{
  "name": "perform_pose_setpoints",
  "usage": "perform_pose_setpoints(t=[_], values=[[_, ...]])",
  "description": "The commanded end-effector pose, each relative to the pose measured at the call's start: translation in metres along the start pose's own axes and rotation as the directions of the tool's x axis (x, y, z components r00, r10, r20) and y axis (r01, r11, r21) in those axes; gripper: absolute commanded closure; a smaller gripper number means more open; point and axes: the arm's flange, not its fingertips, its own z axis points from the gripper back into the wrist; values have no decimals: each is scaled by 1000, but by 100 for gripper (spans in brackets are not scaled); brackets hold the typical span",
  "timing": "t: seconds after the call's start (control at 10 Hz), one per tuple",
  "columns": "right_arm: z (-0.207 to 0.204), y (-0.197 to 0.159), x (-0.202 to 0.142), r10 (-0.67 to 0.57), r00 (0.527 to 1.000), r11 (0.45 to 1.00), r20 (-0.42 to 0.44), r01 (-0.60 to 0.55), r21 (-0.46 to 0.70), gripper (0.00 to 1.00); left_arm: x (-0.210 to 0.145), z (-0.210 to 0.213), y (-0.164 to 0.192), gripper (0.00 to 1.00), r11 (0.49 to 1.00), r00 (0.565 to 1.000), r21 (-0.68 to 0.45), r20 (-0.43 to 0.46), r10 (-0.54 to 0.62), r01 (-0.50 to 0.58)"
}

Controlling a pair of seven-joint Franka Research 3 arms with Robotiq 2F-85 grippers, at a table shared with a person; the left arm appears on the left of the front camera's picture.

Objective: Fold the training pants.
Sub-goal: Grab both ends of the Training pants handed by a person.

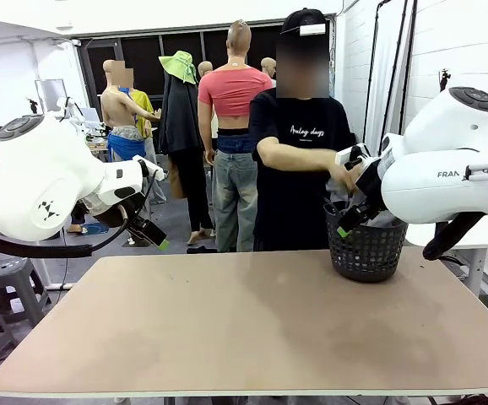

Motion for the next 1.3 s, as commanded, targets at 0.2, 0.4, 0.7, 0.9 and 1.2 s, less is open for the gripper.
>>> perform_pose_setpoints(t=[0.2,0.4,0.7,0.9,1.2], values=[[0,-1,0,-2,1000,1000,7,2,-2,0,-1,-1,1,0,1000,1000,-17,-1,-4,4],[0,-1,0,-2,1000,1000,7,2,-2,0,-1,-1,1,0,1000,1000,-17,-1,-4,4],[0,-1,0,-2,1000,1000,7,2,-2,0,-1,-1,1,0,1000,1000,-17,-1,-4,4],[0,-1,0,-2,1000,1000,7,2,-2,0,-1,-1,1,0,1000,1000,-17,-1,-4,4],[0,-1,0,-2,1000,1000,7,2,-2,0,-1,-1,1,0,1000,1000,-17,-1,-4,4]])
